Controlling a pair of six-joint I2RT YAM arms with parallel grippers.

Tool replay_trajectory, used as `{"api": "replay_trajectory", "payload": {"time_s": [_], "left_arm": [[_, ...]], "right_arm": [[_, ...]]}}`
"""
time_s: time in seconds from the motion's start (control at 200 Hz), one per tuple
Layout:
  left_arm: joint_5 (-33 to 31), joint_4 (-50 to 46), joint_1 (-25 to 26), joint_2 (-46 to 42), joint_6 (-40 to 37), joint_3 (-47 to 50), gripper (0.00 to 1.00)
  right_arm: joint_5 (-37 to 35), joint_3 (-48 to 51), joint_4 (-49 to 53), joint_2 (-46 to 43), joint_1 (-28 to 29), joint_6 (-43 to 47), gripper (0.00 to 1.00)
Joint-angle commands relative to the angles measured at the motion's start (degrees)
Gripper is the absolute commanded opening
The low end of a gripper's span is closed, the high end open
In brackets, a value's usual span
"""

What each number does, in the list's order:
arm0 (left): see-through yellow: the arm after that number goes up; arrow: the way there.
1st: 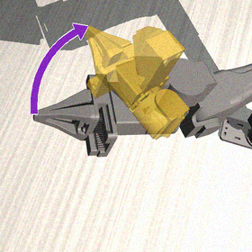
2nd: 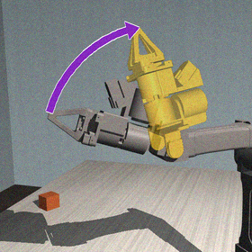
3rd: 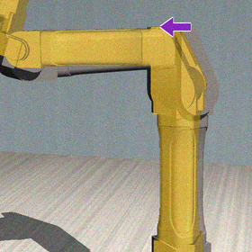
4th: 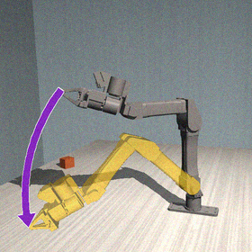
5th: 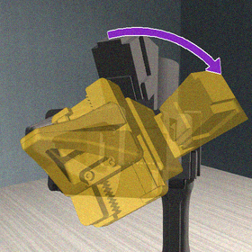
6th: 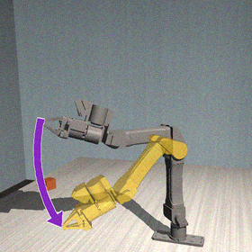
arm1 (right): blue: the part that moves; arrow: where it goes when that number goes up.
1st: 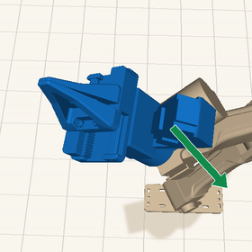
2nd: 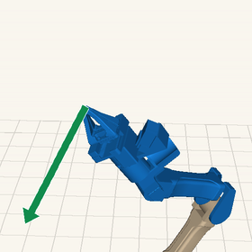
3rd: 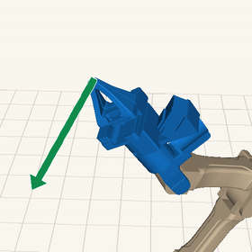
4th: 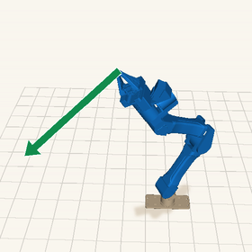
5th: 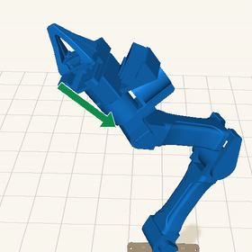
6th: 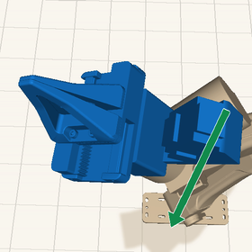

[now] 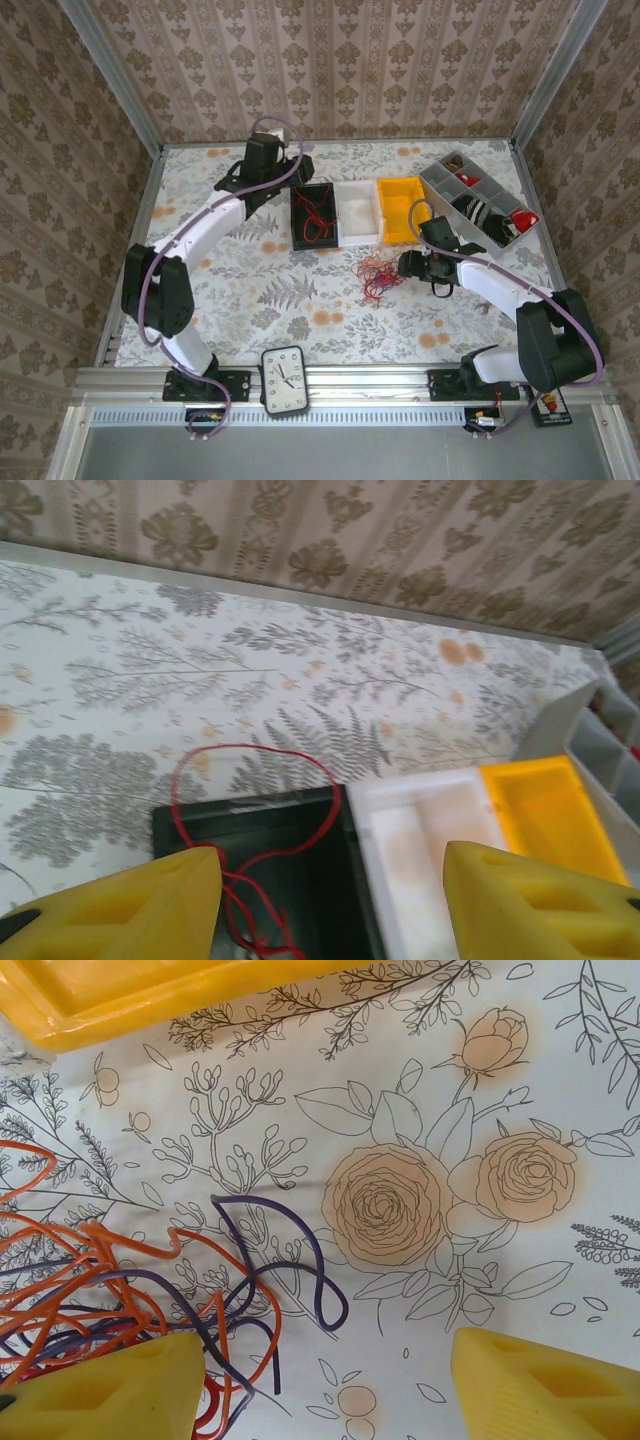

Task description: Untangle the cables

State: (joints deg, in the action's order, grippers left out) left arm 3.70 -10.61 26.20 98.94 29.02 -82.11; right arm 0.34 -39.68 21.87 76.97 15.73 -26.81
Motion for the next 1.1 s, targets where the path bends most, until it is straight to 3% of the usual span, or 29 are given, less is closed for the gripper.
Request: {"api": "replay_trajectory", "payload": {"time_s": [0.0,0.22,0.355,0.495,0.81,1.0,1.095], "left_arm": [[3.2,-6.2,-3.8,4.9,-5.0,-6.3,0.60],[6.7,-19.5,-5.9,15.7,-9.3,-19.7,0.56],[5.1,-21.4,-3.8,16.7,-10.9,-19.5,0.54],[0.7,-16.5,-1.3,12.4,-9.9,-12.4,0.54],[-7.1,2.7,-4.3,-5.4,8.3,14.5,0.54],[-12.9,2.3,-6.6,-11.2,11.7,22.2,0.54],[-13.6,1.4,-8.0,-12.4,13.7,23.9,0.54]], "right_arm": [[-0.3,-0.4,0.9,-0.6,-0.1,0.4,0.68],[-0.7,-0.3,1.5,-0.8,-0.2,0.3,0.68],[-0.5,-0.5,1.6,-1.3,0.4,0.7,0.68],[-3.8,-2.0,2.3,-4.7,3.7,3.0,0.68],[-9.2,-5.1,3.2,-11.3,5.3,3.0,0.68],[-5.7,-14.4,1.9,-3.8,11.7,6.8,0.68],[0.7,-23.7,4.0,4.1,14.9,10.2,0.68]]}}
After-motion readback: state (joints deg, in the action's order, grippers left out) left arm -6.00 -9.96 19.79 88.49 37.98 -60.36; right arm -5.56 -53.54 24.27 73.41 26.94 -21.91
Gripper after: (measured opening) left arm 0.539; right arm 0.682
